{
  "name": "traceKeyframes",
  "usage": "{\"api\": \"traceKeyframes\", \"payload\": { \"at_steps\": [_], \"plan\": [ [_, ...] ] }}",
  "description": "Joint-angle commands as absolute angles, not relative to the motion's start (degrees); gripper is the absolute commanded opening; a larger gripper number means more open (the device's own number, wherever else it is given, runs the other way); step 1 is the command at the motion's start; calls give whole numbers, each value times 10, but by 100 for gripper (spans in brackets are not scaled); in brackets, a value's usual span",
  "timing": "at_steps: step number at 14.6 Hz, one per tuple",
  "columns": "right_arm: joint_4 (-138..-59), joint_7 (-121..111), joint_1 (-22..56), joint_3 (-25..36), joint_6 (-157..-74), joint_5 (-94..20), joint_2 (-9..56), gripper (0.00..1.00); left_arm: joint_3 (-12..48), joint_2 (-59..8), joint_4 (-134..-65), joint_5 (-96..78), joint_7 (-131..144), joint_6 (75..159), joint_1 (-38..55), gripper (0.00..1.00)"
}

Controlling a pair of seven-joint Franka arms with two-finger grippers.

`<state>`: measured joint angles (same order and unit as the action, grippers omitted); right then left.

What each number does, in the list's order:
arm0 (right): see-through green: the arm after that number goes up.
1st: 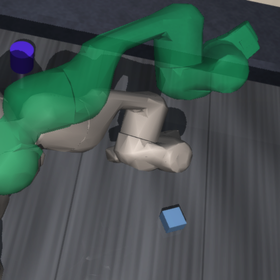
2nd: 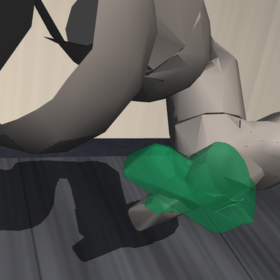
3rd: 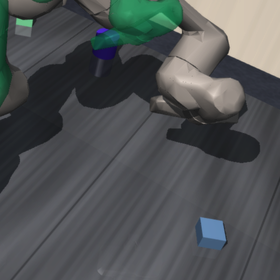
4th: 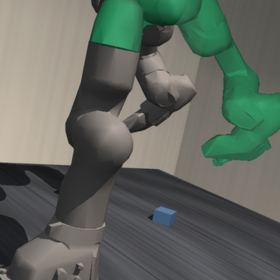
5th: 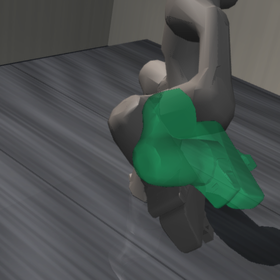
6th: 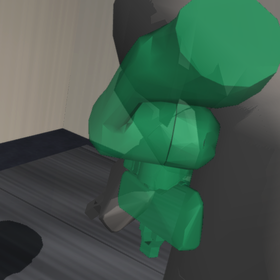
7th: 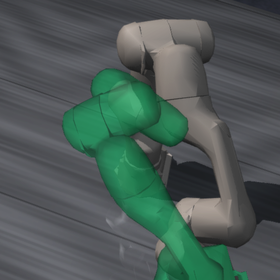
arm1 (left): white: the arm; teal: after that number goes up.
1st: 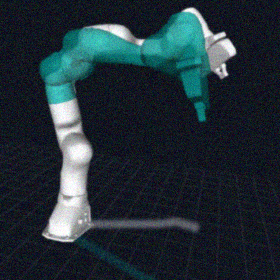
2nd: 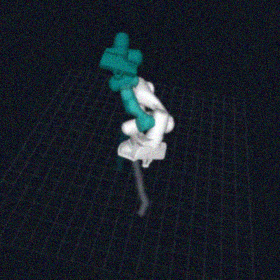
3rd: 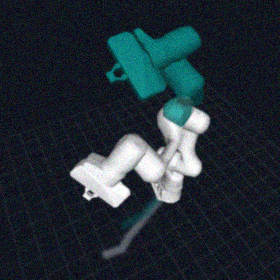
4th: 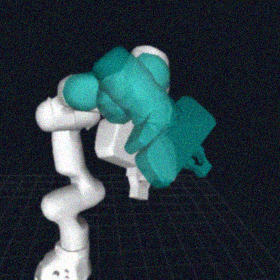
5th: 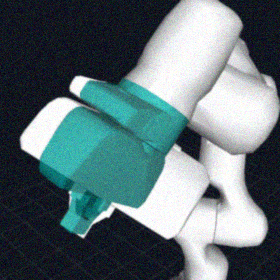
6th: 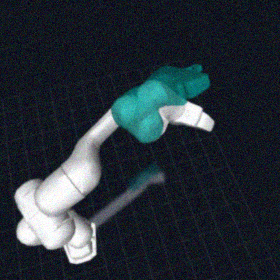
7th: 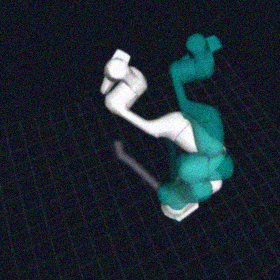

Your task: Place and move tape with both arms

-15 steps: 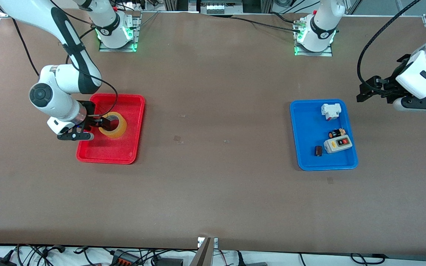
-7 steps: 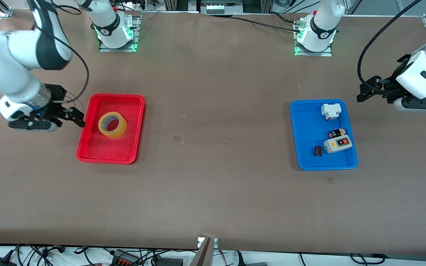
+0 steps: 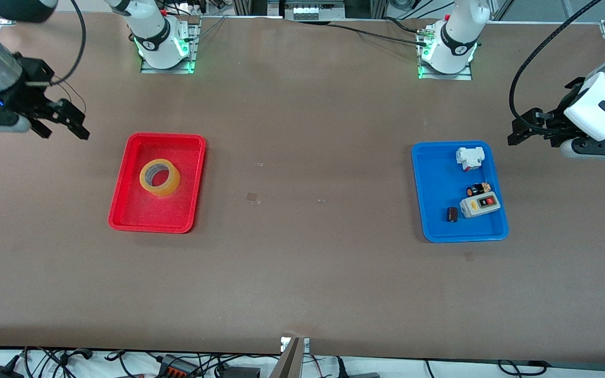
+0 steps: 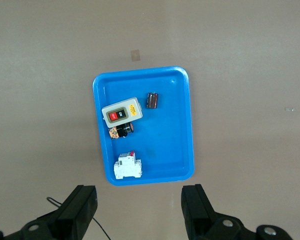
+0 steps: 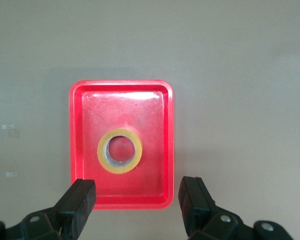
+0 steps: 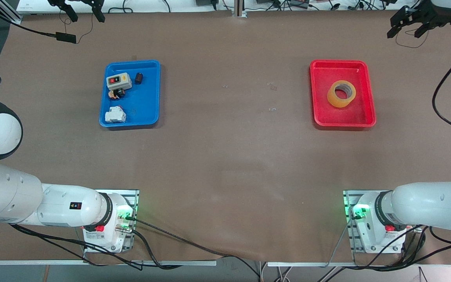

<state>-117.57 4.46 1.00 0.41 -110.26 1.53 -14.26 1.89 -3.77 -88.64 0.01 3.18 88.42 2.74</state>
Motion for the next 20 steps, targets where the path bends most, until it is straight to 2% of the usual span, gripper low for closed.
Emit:
{"api": "traceKeyframes", "payload": {
  "at_steps": [1,4,9,10,15,18,20],
  "plan": [
    [-1182,55,6,2,-1075,12,-185,99,21,-35,-882,9,30,879,24,100],
    [-1083,57,3,1,-1001,13,-159,100,20,-36,-881,9,30,880,24,100],
    [-841,59,-1,4,-798,11,-4,99,20,-37,-879,4,30,880,24,100],
    [-829,62,-2,5,-783,13,4,99,20,-38,-879,4,30,881,24,100],
    [-841,61,2,4,-807,11,3,99,20,-41,-863,2,28,881,24,100],
    [-901,60,3,4,-841,11,-35,99,20,-41,-862,3,27,880,25,100],
    [-904,60,3,4,-845,12,-37,99,20,-40,-862,3,27,880,25,100]
  ]
}}
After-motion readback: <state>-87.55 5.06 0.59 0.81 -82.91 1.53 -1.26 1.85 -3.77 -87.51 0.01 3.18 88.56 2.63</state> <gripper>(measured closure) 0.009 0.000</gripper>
